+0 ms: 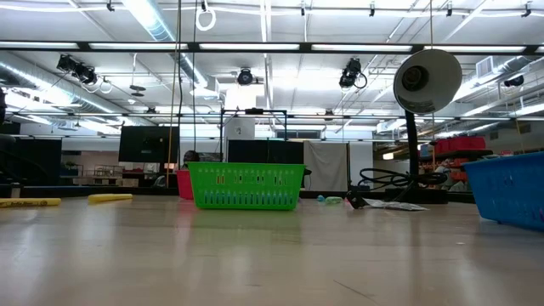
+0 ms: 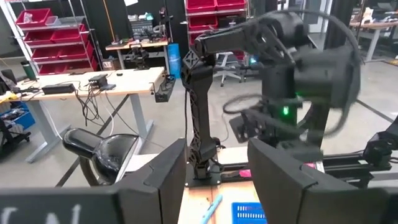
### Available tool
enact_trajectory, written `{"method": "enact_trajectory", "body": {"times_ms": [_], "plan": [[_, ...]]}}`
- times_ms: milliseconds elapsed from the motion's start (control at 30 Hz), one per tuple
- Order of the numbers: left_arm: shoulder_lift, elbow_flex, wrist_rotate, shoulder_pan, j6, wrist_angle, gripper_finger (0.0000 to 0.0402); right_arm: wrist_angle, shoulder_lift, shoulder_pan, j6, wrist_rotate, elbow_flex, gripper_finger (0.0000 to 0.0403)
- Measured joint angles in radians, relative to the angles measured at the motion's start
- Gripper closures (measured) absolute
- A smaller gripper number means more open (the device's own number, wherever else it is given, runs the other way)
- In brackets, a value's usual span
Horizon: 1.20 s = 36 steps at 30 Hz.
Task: Pick & Place Markers
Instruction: Put the large pink pen into the blue bin
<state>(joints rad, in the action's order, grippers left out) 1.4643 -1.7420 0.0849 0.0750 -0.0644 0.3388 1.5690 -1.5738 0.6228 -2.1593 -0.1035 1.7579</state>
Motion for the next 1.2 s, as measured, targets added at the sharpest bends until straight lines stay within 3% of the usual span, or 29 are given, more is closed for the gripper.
{"method": "enact_trajectory", "body": {"times_ms": [333,900,1200], "plan": [[0.0,0.0,0.0,0.0,0.001,0.051,0.0225,-0.018,-0.035,-0.006,-0.023,0.036,-0.187,0.0385],[0.0,0.0,0.0,0.0,0.002,0.073,0.0225,-0.539,-0.036,-0.012,-0.037,0.121,-0.54,0.0385],[0.0,0.0,0.0,0.0,0.002,0.084,0.0225,-0.615,-0.036,-0.019,-0.054,0.219,-0.63,0.0385]]}}
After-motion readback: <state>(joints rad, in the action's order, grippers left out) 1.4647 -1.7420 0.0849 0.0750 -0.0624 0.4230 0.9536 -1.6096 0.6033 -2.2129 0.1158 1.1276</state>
